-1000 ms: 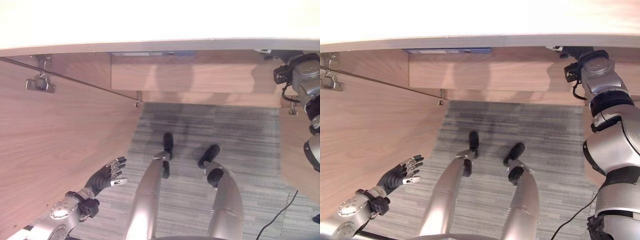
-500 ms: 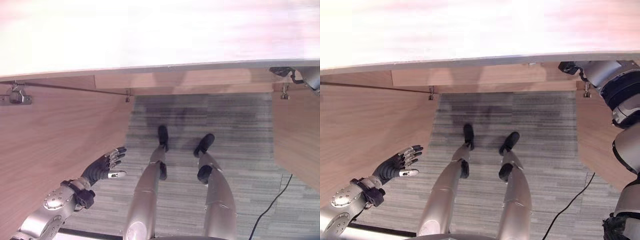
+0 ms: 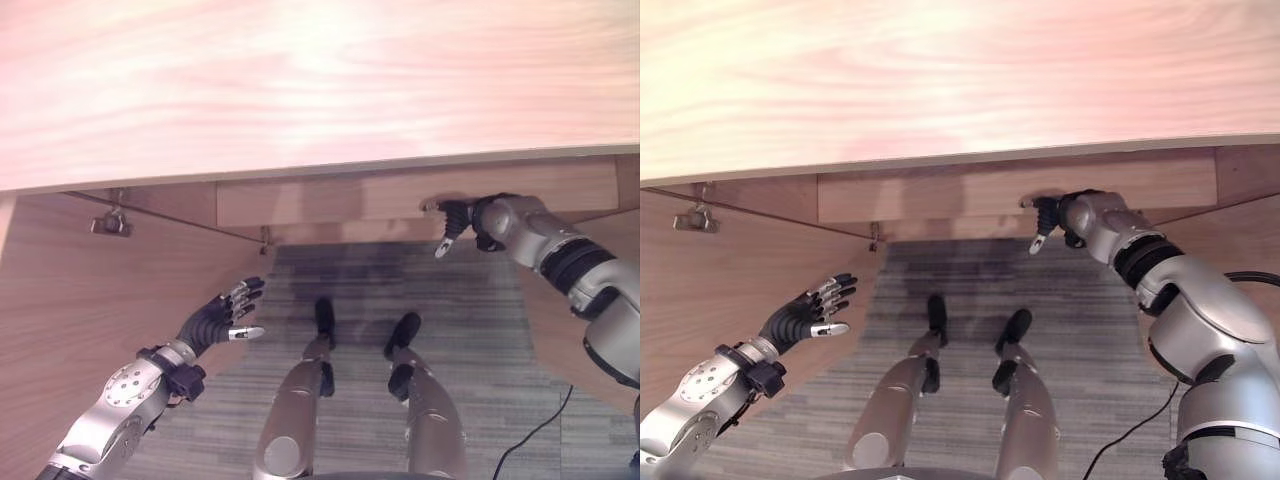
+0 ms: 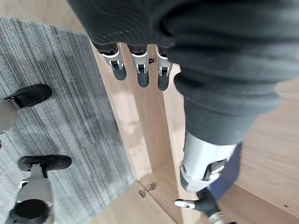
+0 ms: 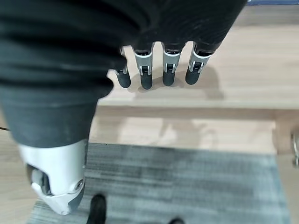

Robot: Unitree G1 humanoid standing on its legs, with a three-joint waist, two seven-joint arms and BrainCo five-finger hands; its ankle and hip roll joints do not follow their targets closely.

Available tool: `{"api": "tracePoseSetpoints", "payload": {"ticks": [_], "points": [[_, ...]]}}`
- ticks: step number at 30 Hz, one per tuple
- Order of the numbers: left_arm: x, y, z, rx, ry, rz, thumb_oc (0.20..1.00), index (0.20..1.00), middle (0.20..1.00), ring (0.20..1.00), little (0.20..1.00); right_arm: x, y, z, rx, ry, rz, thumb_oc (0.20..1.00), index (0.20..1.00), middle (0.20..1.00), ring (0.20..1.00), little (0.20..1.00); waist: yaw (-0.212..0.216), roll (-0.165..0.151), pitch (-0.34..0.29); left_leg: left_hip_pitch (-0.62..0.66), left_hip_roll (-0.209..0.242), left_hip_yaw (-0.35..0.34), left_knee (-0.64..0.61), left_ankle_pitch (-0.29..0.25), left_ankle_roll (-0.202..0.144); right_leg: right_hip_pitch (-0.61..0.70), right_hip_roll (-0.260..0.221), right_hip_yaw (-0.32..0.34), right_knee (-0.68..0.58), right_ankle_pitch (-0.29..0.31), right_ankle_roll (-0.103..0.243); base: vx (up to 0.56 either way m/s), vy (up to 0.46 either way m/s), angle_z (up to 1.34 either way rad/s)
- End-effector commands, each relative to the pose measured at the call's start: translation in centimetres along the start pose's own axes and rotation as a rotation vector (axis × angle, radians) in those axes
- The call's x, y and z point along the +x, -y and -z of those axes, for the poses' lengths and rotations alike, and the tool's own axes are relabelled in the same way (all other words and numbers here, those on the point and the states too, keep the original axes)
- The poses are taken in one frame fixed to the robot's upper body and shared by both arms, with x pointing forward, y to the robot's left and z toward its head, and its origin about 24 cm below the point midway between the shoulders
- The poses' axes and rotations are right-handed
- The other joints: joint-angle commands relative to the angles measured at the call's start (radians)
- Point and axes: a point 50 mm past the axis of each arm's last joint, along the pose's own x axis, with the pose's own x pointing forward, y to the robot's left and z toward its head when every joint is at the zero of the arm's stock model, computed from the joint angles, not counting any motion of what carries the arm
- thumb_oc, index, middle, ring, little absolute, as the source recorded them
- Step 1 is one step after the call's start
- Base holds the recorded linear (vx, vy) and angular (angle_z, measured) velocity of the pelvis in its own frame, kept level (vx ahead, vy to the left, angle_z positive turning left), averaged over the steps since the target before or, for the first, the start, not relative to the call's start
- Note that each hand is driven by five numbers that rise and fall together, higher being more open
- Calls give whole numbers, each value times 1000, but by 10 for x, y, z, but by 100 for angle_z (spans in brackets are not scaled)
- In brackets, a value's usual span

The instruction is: Put the empty folder in the office cabinet

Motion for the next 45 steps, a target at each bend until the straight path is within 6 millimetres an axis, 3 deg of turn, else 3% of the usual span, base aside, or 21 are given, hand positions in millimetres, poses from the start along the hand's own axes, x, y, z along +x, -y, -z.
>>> {"api": "tracePoseSetpoints", "payload": {"ticks": [1,3,5,6,7,8,9,11,14,15,17,18,19,22,24,27,32,35,37,40,45], "points": [[-9,4,-5,33,7,40,1000,1000,1000,1000,1000,12,-33,-4,33,-14,-107,1000,1000,1000,1000,1000,22,-93,-2,12,43,-31,50,-53,-71,162,53,-31,-218,26,113,13,-159,-14],[-3,8,1,26,-14,57,1000,1000,1000,1000,1000,19,-45,-6,115,-29,-110,1000,1000,1000,1000,1000,22,-116,4,48,42,-62,254,-195,-37,216,53,-13,-230,14,93,-30,-154,-13],[0,9,2,29,-15,62,1000,1000,1000,1000,1000,21,-47,-9,135,-26,-111,1000,1000,1000,1000,1000,21,-116,0,70,44,-78,317,-222,-30,233,61,-9,-237,12,88,-4,-34,4],[4,10,6,26,-27,60,1000,1000,1000,1000,1000,27,-65,-12,205,-30,-140,1000,1000,1000,1000,1000,6,-121,-23,128,39,-102,382,-251,-24,267,77,-7,-254,15,86,0,0,0],[4,9,7,27,-30,60,1000,1000,1000,1000,1000,27,-66,-12,207,-29,-141,1000,1000,1000,1000,1000,8,-119,-21,132,42,-103,386,-256,-25,275,81,-8,-258,16,86,38,54,-13],[7,9,22,-6,-77,38,1000,1000,1000,1000,1000,31,-97,-16,329,-23,-198,1000,1000,1000,1000,1000,-17,-125,-60,224,48,-101,355,-305,-17,305,102,-4,-290,33,100,23,44,-9],[7,9,22,-6,-77,38,1000,1000,1000,1000,1000,31,-97,-16,329,-23,-198,1000,1000,1000,1000,1000,-15,-125,-58,227,48,-100,354,-305,-17,306,102,-4,-291,33,100,4,118,1],[12,13,46,-48,-151,7,1000,1000,1000,1000,1000,32,-130,-22,499,-4,-226,1000,1000,1000,1000,1000,-48,-114,-99,333,32,-82,219,-371,4,312,98,1,-287,50,122,-38,204,-21],[12,16,107,-123,-369,-85,1000,1000,1000,1000,1000,31,-169,-20,748,-47,-175,1000,1000,1000,1000,1000,-101,-103,-150,437,-28,-73,49,-339,15,309,70,15,-276,97,153,-74,316,-4],[3,18,147,-244,-515,-189,1000,1000,1000,1000,1000,28,-186,-18,838,-80,-153,1000,1000,1000,1000,1000,-124,-104,-162,461,-47,-67,11,-322,16,305,58,21,-270,113,163,-113,303,4],[-8,26,195,-348,-725,-343,1000,1000,1000,1000,1000,21,-219,-13,1058,-162,-125,1000,1000,1000,1000,1000,-149,-103,-176,501,-80,-68,-49,-300,24,306,40,36,-264,132,174,-146,306,-11],[-38,26,222,-339,-920,-498,1000,1000,1000,1000,1000,13,-245,-9,1134,-245,-109,1000,1000,1000,1000,1000,-163,-103,-195,534,-106,-68,-91,-284,31,310,22,38,-261,142,182,-113,246,-8],[-37,26,222,-338,-919,-498,1000,1000,1000,1000,1000,13,-245,-9,1134,-244,-108,1000,1000,1000,1000,1000,-163,-103,-193,536,-106,-68,-93,-283,31,311,22,38,-261,142,182,-109,244,6],[-95,29,244,-349,-1125,-653,1000,1000,1000,1000,1000,-9,-292,3,1233,-407,-100,1000,1000,1000,1000,1000,-186,-124,-214,572,-165,-56,-138,-248,56,311,-29,44,-266,185,194,-149,225,9],[-104,30,247,-365,-1143,-675,1000,1000,1000,1000,1000,-16,-303,5,1276,-442,-99,1000,1000,1000,1000,1000,-189,-125,-219,579,-173,-53,-145,-244,60,311,-37,45,-267,191,197,-50,182,-4],[-147,39,256,-401,-1249,-751,1000,1000,1000,1000,1000,-49,-352,17,1452,-643,-112,1000,1000,1000,1000,1000,-200,-117,-215,604,-191,-42,-149,-250,79,316,-83,27,-221,200,236,-107,175,-11],[-165,35,256,-456,-1294,-888,1000,1000,1000,1000,1000,-61,-371,8,1551,-689,-99,1000,1000,1000,1000,1000,-187,-103,-216,598,-150,7,-149,-237,85,373,-194,-1,-39,87,203,-147,6,-36],[-159,25,252,-454,-1258,-936,1000,1000,1000,1000,1000,-74,-388,-1,1616,-734,-113,1000,1000,1000,1000,1000,-182,-116,-258,584,-133,32,-149,-239,85,432,-292,40,18,109,221,-34,-103,-49],[-152,21,250,-429,-1237,-925,1000,1000,1000,1000,1000,-78,-394,-3,1642,-771,-123,1000,1000,1000,1000,1000,-183,-126,-279,577,-130,42,-149,-238,81,464,-319,59,3,134,234,-22,-176,-50],[-143,15,247,-386,-1214,-903,1000,1000,1000,1000,1000,-83,-400,-2,1662,-807,-125,1000,1000,1000,1000,1000,-192,-142,-296,568,-124,52,-149,-234,73,497,-317,93,-37,160,245,-14,-137,-34],[-128,-5,237,-339,-1141,-907,1000,1000,1000,1000,1000,-82,-397,1,1666,-807,-98,1000,1000,1000,1000,1000,-214,-172,-317,560,-90,109,-149,-197,48,537,-233,163,-192,144,248,-63,-265,-45]]}}
